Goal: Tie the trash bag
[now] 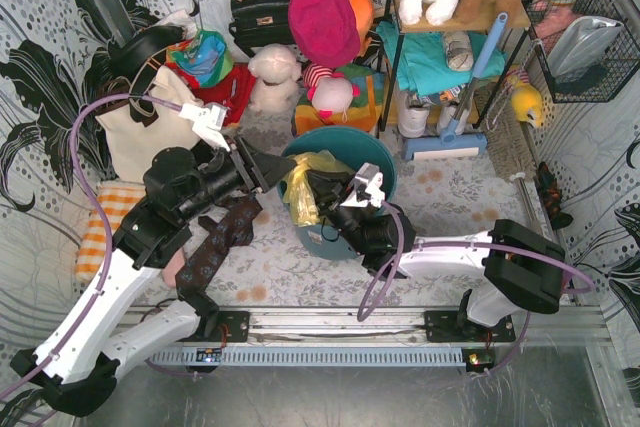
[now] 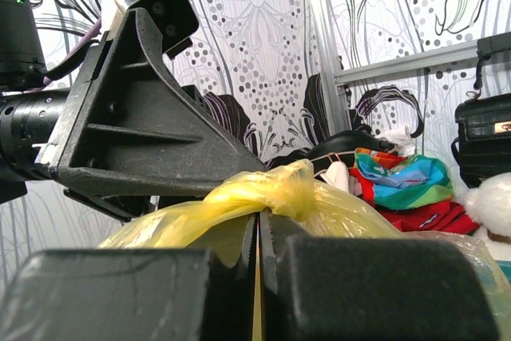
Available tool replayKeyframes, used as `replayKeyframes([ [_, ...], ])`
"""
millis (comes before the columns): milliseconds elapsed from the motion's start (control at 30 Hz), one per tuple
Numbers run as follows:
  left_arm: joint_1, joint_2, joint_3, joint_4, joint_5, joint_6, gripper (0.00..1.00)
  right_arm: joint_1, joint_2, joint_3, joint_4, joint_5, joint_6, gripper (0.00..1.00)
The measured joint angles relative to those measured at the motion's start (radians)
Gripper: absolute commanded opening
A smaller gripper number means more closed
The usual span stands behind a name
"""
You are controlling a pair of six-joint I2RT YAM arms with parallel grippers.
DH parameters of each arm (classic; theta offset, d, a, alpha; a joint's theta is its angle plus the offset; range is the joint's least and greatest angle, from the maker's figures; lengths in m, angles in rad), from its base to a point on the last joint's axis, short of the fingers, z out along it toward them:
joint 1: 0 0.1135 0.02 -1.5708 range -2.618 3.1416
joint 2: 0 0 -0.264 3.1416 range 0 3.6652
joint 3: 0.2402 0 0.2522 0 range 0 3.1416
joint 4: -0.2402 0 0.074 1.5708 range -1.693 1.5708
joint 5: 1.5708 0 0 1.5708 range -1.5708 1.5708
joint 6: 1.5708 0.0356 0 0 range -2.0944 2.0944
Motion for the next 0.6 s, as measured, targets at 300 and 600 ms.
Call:
replayKeyframes([
  [300, 0.0, -0.034, -0.074, 0.074, 0.035, -0.064, 0.54, 0.0, 0.028, 0.022, -0.001, 0.018, -0.032, 0.0],
  [600, 0.002, -0.049, -0.12, 0.128, 0.061, -0.117, 0.59, 0.002, 0.028, 0.022, -0.005, 0.03, -0.046, 0.0],
])
